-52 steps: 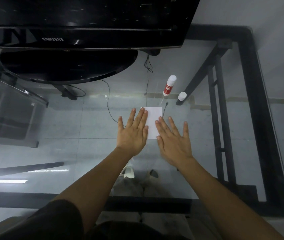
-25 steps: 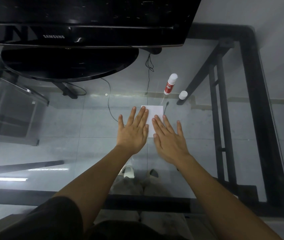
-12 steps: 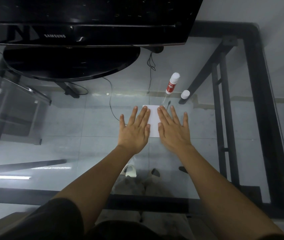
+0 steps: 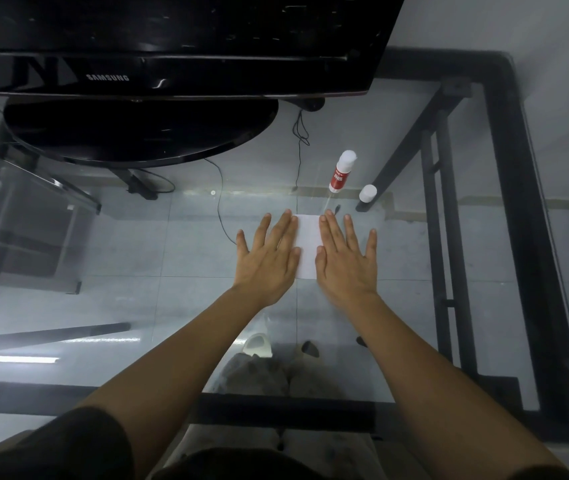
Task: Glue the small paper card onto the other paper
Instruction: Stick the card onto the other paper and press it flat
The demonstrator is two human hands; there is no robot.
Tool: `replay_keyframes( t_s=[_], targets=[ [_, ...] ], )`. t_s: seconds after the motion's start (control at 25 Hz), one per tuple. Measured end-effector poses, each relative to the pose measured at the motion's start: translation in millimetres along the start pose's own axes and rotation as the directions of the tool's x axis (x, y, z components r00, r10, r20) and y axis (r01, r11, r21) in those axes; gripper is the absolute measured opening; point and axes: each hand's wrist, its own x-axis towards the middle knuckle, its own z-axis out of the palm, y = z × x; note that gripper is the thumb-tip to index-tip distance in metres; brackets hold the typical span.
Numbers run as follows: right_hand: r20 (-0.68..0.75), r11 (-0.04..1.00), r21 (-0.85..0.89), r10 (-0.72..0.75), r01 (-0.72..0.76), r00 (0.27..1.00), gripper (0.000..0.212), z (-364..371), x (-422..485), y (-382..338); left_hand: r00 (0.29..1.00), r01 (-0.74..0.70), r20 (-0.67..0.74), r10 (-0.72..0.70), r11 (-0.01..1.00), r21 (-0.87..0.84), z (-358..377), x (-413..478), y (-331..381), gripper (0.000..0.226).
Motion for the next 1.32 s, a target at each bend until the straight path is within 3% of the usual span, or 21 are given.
replay_keyframes(
  t_s=[0.16, 0.4, 0.56, 0.8, 1.0, 1.32],
  targets=[
    [-0.008, 1.0, -0.013, -0.009, 0.009, 1.0, 0.056, 0, 0, 0, 0.998, -0.06, 0.022, 0.058, 0.99, 0.131, 1, 9, 8, 0.056],
    [-0.015, 1.0, -0.02, 0.0, 0.0, 1.0, 0.057, 1, 0, 0, 0.995, 0.097, 0.01, -0.098, 0.99, 0.104, 5, 7, 1, 0.055],
    [-0.003, 0.998, -0.057, -0.009, 0.009, 1.0, 0.059, -1, 1, 0, 0.993, 0.112, 0.022, -0.115, 0.986, 0.12, 7, 5, 2, 0.057],
    [0.053, 0.995, -0.083, -0.047, 0.052, 0.997, 0.06, -4, 3, 3, 0.996, 0.041, 0.072, -0.056, 0.98, 0.194, 5, 2, -11, 0.064],
    [0.206, 0.971, 0.053, -0.239, 0.233, 0.949, 0.072, -18, 7, 31, 0.99, -0.051, 0.143, 0.022, 0.978, 0.202, -11, 6, -26, 0.083],
    [0.273, 0.954, 0.152, -0.292, 0.259, 0.916, 0.088, -32, 12, 38, 0.97, -0.147, 0.216, 0.111, 0.976, 0.161, -28, 11, -37, 0.102]
  ],
)
